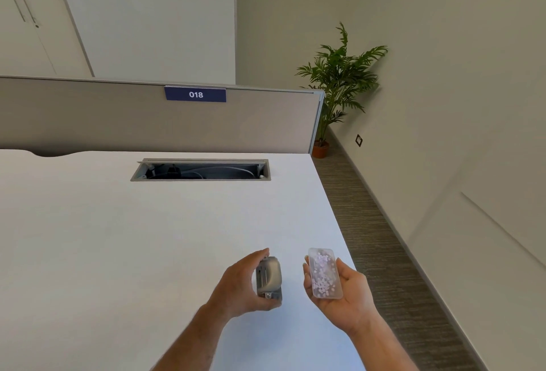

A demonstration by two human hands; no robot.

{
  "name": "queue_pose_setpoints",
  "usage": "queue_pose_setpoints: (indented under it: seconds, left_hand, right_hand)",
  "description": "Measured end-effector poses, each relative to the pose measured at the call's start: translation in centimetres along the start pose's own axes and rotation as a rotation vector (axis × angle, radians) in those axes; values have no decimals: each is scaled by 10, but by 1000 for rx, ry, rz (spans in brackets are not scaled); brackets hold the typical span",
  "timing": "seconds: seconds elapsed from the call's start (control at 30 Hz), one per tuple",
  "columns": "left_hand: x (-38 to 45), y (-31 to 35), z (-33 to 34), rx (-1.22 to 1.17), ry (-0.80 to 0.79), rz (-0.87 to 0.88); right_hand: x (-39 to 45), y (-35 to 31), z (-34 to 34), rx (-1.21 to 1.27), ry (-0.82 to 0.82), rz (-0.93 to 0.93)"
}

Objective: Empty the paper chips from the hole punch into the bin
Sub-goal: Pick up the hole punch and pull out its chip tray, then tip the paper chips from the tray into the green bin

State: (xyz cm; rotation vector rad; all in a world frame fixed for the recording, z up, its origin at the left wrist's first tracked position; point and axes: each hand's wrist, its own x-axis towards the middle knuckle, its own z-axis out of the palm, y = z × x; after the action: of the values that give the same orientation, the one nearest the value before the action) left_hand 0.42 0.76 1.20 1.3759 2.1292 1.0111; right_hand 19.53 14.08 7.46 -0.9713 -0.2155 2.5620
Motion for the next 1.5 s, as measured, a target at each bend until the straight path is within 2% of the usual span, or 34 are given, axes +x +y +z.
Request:
queue_pose_setpoints:
  seconds: [0.17, 0.53, 1.0, 1.1, 1.3, 1.5]
  left_hand:
    - [-3, -13, 14, -62, -72, -73]
    - [-1, -26, 27, -87, -193, -102]
    - [0, -28, 28, -105, -200, -122]
    - [2, -21, 26, -5, -131, -60]
    - [19, 12, 28, 310, 19, 187]
    - [38, 54, 57, 406, -14, 288]
  right_hand:
    - [1, 2, -9, -41, 30, -12]
    - [6, 7, -22, -26, 52, -29]
    - [-7, 13, -22, 3, 58, -93]
    - [-12, 12, -23, 13, 63, -113]
    - [-31, 9, -21, 59, 63, -162]
    - [-67, -3, -35, 111, 105, -288]
